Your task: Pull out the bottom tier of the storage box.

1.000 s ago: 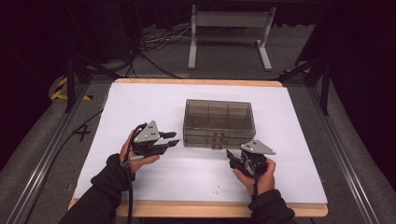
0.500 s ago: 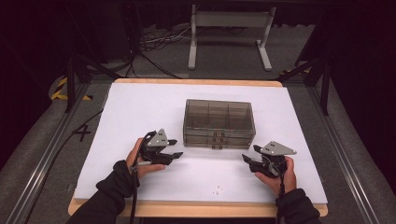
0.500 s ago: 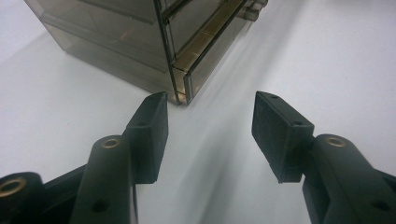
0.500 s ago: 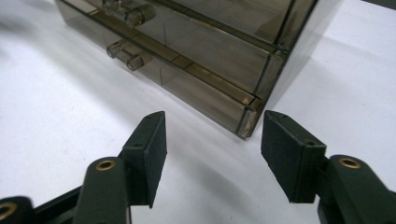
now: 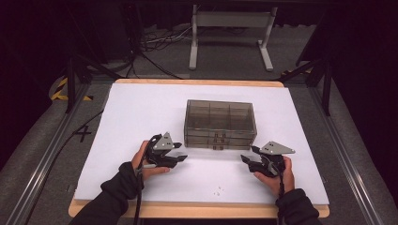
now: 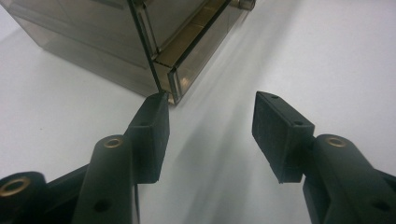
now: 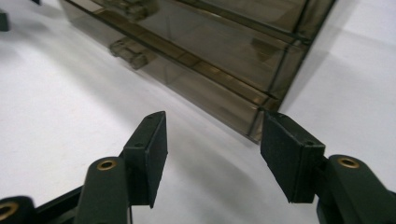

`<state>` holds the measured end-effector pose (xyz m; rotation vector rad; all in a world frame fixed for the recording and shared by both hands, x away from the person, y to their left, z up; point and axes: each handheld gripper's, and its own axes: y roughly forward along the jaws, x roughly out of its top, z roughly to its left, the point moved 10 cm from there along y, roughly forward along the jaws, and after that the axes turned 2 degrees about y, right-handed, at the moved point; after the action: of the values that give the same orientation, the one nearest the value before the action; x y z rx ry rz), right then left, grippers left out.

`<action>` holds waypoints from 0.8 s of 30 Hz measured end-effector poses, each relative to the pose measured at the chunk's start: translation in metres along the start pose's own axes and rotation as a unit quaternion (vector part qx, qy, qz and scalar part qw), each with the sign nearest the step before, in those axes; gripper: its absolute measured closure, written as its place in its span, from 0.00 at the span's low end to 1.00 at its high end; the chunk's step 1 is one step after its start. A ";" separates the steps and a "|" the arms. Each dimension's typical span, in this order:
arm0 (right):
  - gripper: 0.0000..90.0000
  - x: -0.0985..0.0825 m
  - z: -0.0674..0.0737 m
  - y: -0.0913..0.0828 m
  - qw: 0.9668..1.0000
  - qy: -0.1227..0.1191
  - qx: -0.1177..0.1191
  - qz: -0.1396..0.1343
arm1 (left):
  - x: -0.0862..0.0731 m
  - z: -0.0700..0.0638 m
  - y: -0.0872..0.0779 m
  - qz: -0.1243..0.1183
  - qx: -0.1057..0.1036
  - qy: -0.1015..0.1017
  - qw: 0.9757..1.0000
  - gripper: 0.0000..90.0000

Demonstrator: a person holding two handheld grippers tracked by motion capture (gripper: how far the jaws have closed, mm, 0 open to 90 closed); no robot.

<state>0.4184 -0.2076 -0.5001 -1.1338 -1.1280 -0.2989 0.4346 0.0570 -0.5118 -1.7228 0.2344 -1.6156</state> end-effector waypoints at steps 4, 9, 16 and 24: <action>0.47 0.001 0.000 0.001 1.000 -0.001 0.002 -0.001 | 0.001 0.002 0.004 0.002 0.004 0.000 1.000 0.50; 0.48 0.002 -0.002 0.001 1.000 0.004 -0.010 -0.003 | -0.001 0.003 0.008 0.008 0.005 -0.002 1.000 0.49; 0.47 0.000 -0.002 0.004 1.000 -0.002 -0.013 0.008 | 0.001 0.002 0.011 0.006 0.004 -0.002 1.000 0.48; 0.49 0.000 0.001 0.004 1.000 -0.006 -0.002 0.009 | 0.001 0.003 0.013 0.011 0.001 -0.007 1.000 0.48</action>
<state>0.4206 -0.2056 -0.5024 -1.1490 -1.1289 -0.2807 0.4423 0.0483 -0.5189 -1.7229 0.2429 -1.5878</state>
